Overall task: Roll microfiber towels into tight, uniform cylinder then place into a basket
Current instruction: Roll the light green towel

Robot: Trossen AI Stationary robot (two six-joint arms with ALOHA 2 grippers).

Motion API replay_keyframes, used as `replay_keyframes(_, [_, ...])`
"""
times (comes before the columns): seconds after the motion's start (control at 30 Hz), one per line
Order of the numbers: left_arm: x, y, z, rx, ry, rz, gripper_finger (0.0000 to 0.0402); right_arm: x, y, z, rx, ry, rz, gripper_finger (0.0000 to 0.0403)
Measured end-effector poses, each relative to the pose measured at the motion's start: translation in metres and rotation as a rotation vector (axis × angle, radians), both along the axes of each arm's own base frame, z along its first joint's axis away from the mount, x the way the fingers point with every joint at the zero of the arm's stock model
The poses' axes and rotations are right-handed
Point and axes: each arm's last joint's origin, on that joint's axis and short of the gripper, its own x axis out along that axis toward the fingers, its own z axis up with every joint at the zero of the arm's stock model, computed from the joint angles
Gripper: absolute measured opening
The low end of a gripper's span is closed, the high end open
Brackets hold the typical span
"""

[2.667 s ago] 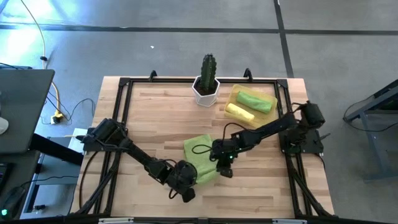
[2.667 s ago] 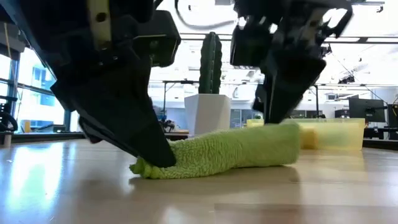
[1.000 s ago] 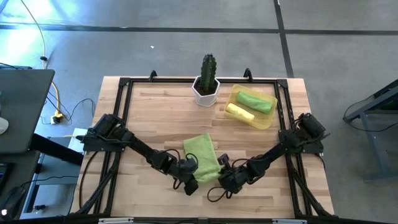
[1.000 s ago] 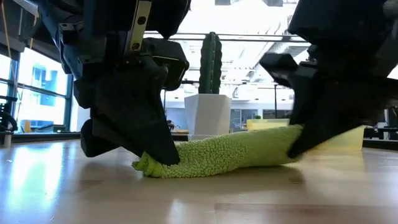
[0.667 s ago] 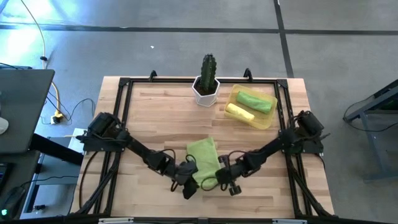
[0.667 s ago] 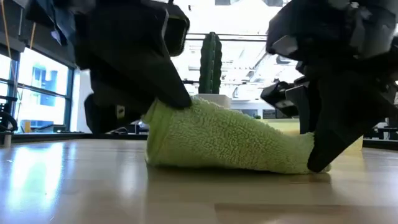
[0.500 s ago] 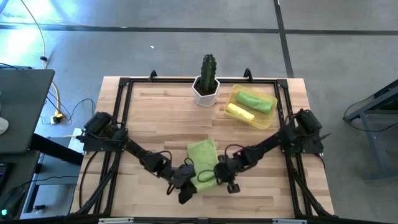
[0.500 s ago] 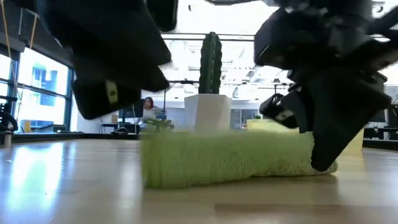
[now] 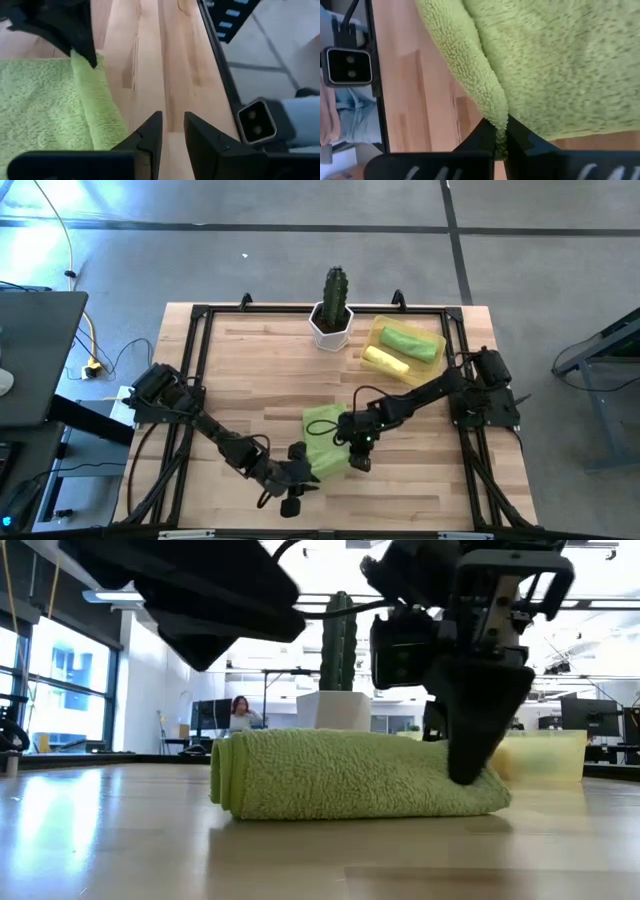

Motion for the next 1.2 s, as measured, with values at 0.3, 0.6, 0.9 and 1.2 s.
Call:
replay_keyframes(0.3, [-0.001,0.006,-0.011,0.082,0.045,0.064,0.0072,-0.001,0.003,0.000,0.001,0.004,0.005,0.0000])
replay_keyframes(0.6, [0.005,0.012,-0.031,0.084,0.074,0.110,0.0071,-0.005,0.005,-0.002,-0.012,0.062,-0.028,0.0000])
replay_keyframes(0.9, [0.004,0.019,-0.035,0.117,0.126,0.141,0.0071,-0.006,0.005,-0.003,-0.022,0.066,-0.031,0.0000])
replay_keyframes(1.2, [0.009,0.026,-0.046,0.105,0.160,0.145,0.0071,-0.006,0.005,-0.003,-0.051,0.029,0.024,0.0016])
